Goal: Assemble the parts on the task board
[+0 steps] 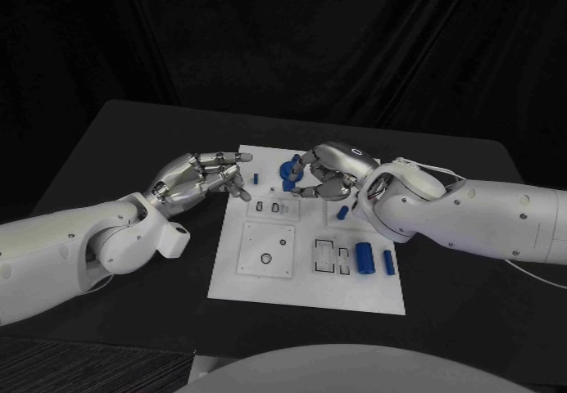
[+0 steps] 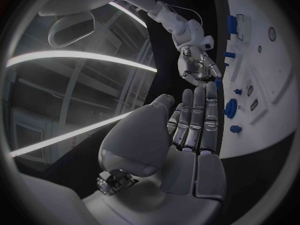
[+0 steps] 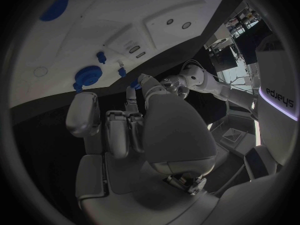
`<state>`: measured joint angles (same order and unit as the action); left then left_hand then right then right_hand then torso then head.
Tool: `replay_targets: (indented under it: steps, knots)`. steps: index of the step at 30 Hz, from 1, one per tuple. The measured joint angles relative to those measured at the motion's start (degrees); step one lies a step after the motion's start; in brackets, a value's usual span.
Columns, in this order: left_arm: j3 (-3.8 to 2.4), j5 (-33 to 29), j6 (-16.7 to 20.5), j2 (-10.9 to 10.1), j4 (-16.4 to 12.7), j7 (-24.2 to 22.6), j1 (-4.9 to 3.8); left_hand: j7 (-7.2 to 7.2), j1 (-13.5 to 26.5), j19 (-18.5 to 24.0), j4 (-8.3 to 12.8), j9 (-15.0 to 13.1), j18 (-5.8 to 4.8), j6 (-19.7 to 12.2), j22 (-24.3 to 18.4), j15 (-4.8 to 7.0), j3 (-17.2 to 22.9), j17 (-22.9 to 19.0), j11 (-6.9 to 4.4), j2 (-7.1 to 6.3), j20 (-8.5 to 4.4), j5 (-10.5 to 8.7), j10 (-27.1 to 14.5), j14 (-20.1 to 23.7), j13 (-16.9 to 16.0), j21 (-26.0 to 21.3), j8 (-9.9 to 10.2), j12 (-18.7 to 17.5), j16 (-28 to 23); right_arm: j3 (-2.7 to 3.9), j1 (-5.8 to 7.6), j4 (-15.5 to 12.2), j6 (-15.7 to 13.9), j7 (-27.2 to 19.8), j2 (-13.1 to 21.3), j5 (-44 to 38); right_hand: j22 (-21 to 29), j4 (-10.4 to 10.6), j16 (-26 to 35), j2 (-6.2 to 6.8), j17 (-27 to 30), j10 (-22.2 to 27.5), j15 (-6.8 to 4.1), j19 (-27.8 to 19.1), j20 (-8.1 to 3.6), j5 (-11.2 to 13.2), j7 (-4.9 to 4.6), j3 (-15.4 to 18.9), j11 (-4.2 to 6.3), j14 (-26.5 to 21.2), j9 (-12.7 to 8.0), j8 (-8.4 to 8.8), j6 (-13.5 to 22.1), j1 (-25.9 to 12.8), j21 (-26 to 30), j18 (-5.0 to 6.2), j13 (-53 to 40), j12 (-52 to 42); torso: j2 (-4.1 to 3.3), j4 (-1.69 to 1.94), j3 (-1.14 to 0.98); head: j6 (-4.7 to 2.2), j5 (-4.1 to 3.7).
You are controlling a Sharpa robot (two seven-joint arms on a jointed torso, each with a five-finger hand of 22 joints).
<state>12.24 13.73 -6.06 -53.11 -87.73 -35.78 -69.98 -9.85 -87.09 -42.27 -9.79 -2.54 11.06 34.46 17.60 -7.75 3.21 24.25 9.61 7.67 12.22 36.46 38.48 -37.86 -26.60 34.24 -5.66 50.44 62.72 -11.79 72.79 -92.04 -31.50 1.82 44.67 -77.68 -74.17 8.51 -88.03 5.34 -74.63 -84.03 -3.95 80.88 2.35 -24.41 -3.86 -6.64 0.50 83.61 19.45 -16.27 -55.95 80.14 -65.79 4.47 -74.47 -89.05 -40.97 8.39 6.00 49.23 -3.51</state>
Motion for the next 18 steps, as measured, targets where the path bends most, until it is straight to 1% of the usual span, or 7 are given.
replay_targets:
  steps: [3, 6, 8, 12, 15, 16, 18]
  knots:
    - [0.0, 3.08, 2.1, 0.2, 0.18, 1.42, 0.0, -0.69, 1.57, -2.51, -0.69, -0.25, 0.0, 4.34, 9.32, 2.27, 5.33, 12.5, -2.24, -1.59, -1.49, 0.0, -1.51, -0.47, -14.19, 12.93, -1.23, 16.93, 16.93, -0.01, 0.1, -0.71, -0.83, -0.56, 0.45, 1.76, 0.0, 0.0, 0.0, 0.0, 0.0, 0.0, 0.0, 0.0, 0.0, 0.0, 0.05, 0.0, 0.0, 0.0, 0.0, 0.0, -0.06, 0.0, -0.04, 0.0, 0.0, 0.0, 0.03, -0.02, -0.04, -0.02, -0.01]
    - [-0.02, 6.36, 3.98, 0.44, 0.3, 3.7, 0.0, -1.12, 2.81, -1.16, -1.41, -0.31, -0.01, 7.83, 15.89, 2.3, 8.89, 32.53, -1.47, -2.82, -1.56, 0.0, 13.48, -14.77, -33.97, 22.34, -2.89, 27.93, 24.43, -0.03, 0.13, -1.15, -1.39, -1.06, 0.62, 3.34, 0.0, 0.0, 0.0, 0.0, 0.0, 0.0, 0.0, 0.0, 0.0, 0.0, 0.05, 0.0, 0.0, 0.0, 0.0, 0.0, -0.06, 0.0, -0.04, 0.0, 0.0, 0.0, 0.05, -0.05, -0.07, -0.03, -0.01]
    - [-0.02, 8.54, 4.94, 0.64, 0.39, 5.57, 0.02, -1.4, 4.08, -0.69, -2.39, -0.31, -0.01, 8.35, 19.88, 2.3, 9.89, 41.24, -1.67, -4.09, -1.11, -0.01, 22.43, -25.06, -40.51, 27.56, -3.32, 32.09, 26.95, -0.03, 0.14, -1.3, -1.6, -1.34, 0.63, 4.23, 0.0, 0.0, 0.0, 0.0, 0.0, 0.0, 0.0, 0.01, 0.0, 0.0, 0.05, 0.0, 0.0, 0.0, 0.0, -0.01, -0.06, 0.0, -0.05, 0.0, 0.0, 0.0, 0.06, -0.05, -0.06, -0.05, -0.01]
    - [-0.02, 11.74, 6.12, 0.97, 0.41, 8.61, 0.06, -1.4, 5.08, 0.11, -1.92, -0.31, -0.01, 8.35, 24.28, 2.17, 14.15, 49.96, -1.39, -5.08, -0.34, -0.01, 33.87, -38.45, -47.47, 33.44, -3.32, 35.86, 27.81, -0.03, 0.16, -1.31, -1.67, -1.72, 0.53, 5.38, 0.0, 0.0, 0.0, 0.0, 0.0, 0.0, 0.0, 0.0, 0.0, 0.0, 0.06, 0.0, 0.0, 0.0, 0.0, -0.1, -0.06, 0.0, -0.05, 0.0, 0.0, 0.0, 0.05, -0.08, -0.03, -0.11, 0.16]
    - [-0.01, 13.48, 6.91, 1.27, 0.45, 10.32, 0.08, -1.41, 6.24, -6.11, -1.9, -0.31, -0.1, 8.35, 36.71, 1.81, 14.13, 49.97, -1.21, -5.26, -0.21, -0.01, 43.38, -45.66, -48.07, 41.22, -3.32, 37.88, 27.79, -0.03, 0.16, -1.31, -1.67, -1.96, 0.3, 6.1, 0.0, 0.0, 0.0, 0.0, 0.0, 0.0, 0.0, 0.01, 0.0, 0.01, 0.06, 0.0, 0.0, 0.0, 0.0, -0.1, -0.06, 0.0, -0.05, 0.0, 0.0, 0.0, 0.03, -0.08, 0.02, -0.15, 0.18]
    - [-0.01, 13.87, 7.12, 1.37, 0.47, 10.72, 0.09, -1.41, 6.43, -8.55, -1.9, -0.31, -3.38, 8.35, 38.73, 1.81, 14.13, 49.96, -1.1, -5.35, -0.2, -0.01, 44.39, -45.69, -48.12, 42.99, -3.32, 38.37, 27.79, -0.03, 0.16, -1.31, -1.66, -2.02, 0.21, 6.31, 0.0, 0.0, 0.0, 0.0, 0.0, 0.0, 0.0, 0.01, 0.0, 0.01, 0.06, 0.0, 0.0, 0.0, 0.0, -0.1, -0.06, 0.0, -0.05, 0.0, 0.0, 0.0, 0.02, -0.08, 0.03, -0.18, 0.18]
    - [-0.01, 14.64, 7.59, 1.65, 0.58, 11.53, 0.11, -1.41, 6.49, -14.55, -1.89, -0.31, -3.99, 8.33, 44.48, 1.82, 14.13, 49.96, -1.21, -5.4, -0.07, -0.01, 45.05, -45.69, -48.2, 46.07, -3.32, 38.32, 27.79, -0.03, 0.16, -1.3, -1.6, -2.14, -0.02, 6.78, 0.0, 0.0, 0.0, 0.0, 0.0, 0.0, 0.0, 0.01, 0.0, 0.01, 0.06, 0.0, 0.0, 0.0, 0.0, -0.1, -0.06, 0.0, -0.05, 0.0, 0.0, 0.0, -0.01, -0.07, 0.03, -0.2, 0.11]
